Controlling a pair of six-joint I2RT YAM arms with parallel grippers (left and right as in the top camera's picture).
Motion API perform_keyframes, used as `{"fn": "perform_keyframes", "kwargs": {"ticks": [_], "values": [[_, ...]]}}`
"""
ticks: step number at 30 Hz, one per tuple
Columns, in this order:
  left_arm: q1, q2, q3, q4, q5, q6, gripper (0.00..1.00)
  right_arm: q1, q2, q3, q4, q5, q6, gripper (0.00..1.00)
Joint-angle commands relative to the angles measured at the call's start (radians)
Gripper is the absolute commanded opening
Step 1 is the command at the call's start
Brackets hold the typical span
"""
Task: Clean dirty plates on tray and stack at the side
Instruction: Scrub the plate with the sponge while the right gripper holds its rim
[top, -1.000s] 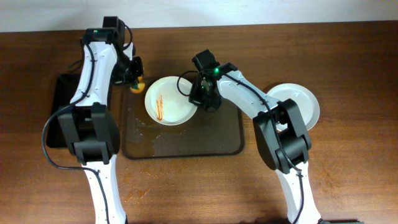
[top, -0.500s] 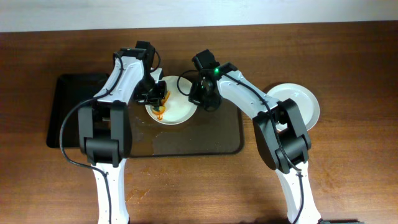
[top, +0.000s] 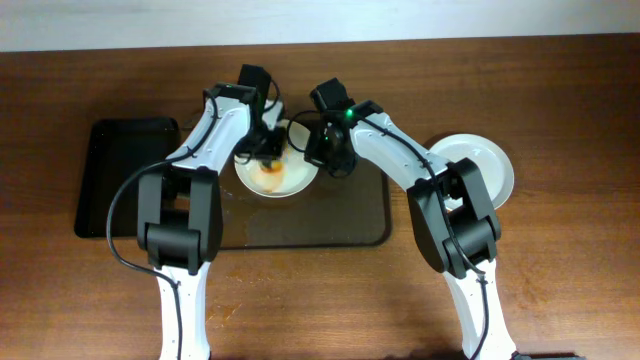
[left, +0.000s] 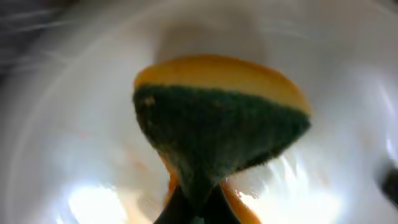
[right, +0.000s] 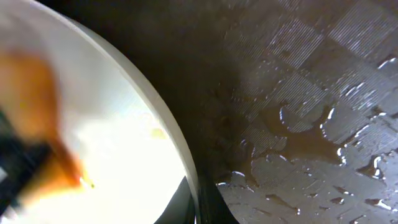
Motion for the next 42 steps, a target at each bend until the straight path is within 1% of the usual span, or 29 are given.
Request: {"fn": "perform_keyframes", "kwargs": {"ticks": [1, 2, 4, 5, 6, 8, 10, 11, 13, 15, 19, 20, 22, 23, 25, 26, 29, 31, 35, 37, 38, 40, 42], "values": [[0.014, 0.035, -0.020, 0.034, -0.391, -0.247, 0.01, -0.002, 0.028, 0.002, -0.001, 0.027, 0.009, 0.04], [0.014, 0.035, -0.020, 0.022, -0.422, -0.286, 0.01, -0.002, 0.028, 0.002, 0.000, 0.027, 0.009, 0.04], [0.014, 0.035, -0.020, -0.058, -0.436, -0.285, 0.01, -0.002, 0.028, 0.002, 0.000, 0.027, 0.008, 0.04], [0.012, 0.035, -0.020, -0.127, -0.382, -0.193, 0.01, -0.002, 0.028, 0.002, 0.000, 0.026, 0.005, 0.04], [0.010, 0.035, -0.020, -0.166, -0.341, -0.127, 0.01, -0.002, 0.028, 0.002, 0.000, 0.024, 0.005, 0.04], [0.010, 0.035, -0.020, -0.229, -0.255, -0.040, 0.01, -0.002, 0.028, 0.002, 0.000, 0.023, 0.005, 0.04], [0.010, 0.035, -0.020, -0.260, -0.074, 0.116, 0.01, -0.002, 0.028, 0.002, 0.000, 0.019, 0.005, 0.04], [0.010, 0.035, -0.020, -0.260, 0.052, 0.212, 0.01, -0.002, 0.028, 0.002, 0.000, 0.019, 0.005, 0.04], [0.010, 0.035, -0.020, -0.252, 0.249, 0.346, 0.01, -0.002, 0.028, 0.002, 0.000, 0.019, 0.005, 0.04], [0.010, 0.035, -0.020, -0.243, 0.328, 0.386, 0.01, -0.002, 0.028, 0.002, 0.000, 0.019, 0.005, 0.04], [0.010, 0.035, -0.020, -0.210, 0.347, 0.385, 0.01, -0.002, 0.028, 0.002, 0.003, 0.019, 0.005, 0.04], [0.010, 0.035, -0.020, -0.193, 0.355, 0.354, 0.01, -0.002, 0.028, 0.002, 0.003, 0.019, 0.005, 0.04], [0.011, 0.035, -0.020, -0.147, 0.326, 0.230, 0.01, -0.002, 0.028, 0.002, 0.003, 0.019, 0.005, 0.04], [0.011, 0.035, -0.020, -0.130, 0.260, 0.140, 0.01, -0.002, 0.028, 0.002, 0.004, 0.019, 0.005, 0.04], [0.011, 0.035, -0.020, -0.142, 0.092, -0.108, 0.01, -0.002, 0.028, 0.002, 0.007, 0.019, 0.005, 0.04], [0.011, 0.035, -0.020, -0.152, 0.045, -0.173, 0.01, -0.002, 0.028, 0.002, 0.007, 0.019, 0.005, 0.04], [0.011, 0.035, -0.020, -0.149, 0.037, -0.180, 0.01, -0.002, 0.028, 0.002, 0.007, 0.019, 0.005, 0.04], [0.011, 0.035, -0.020, -0.143, 0.035, -0.156, 0.01, -0.002, 0.028, 0.002, 0.010, 0.010, 0.005, 0.04], [0.018, 0.035, -0.018, -0.067, 0.023, -0.158, 0.01, -0.002, 0.028, 0.002, 0.010, 0.008, 0.002, 0.04], [0.020, 0.035, -0.018, -0.021, -0.048, -0.158, 0.01, -0.002, 0.028, 0.002, 0.011, 0.008, 0.002, 0.04], [0.020, 0.035, -0.018, 0.012, -0.103, -0.173, 0.01, -0.002, 0.028, 0.002, 0.011, 0.008, 0.002, 0.04], [0.020, 0.035, -0.018, 0.082, -0.248, -0.243, 0.01, -0.002, 0.028, 0.002, 0.011, 0.009, 0.002, 0.04], [0.020, 0.035, -0.018, 0.110, -0.315, -0.245, 0.01, -0.002, 0.028, 0.002, 0.011, 0.009, 0.002, 0.04]]}}
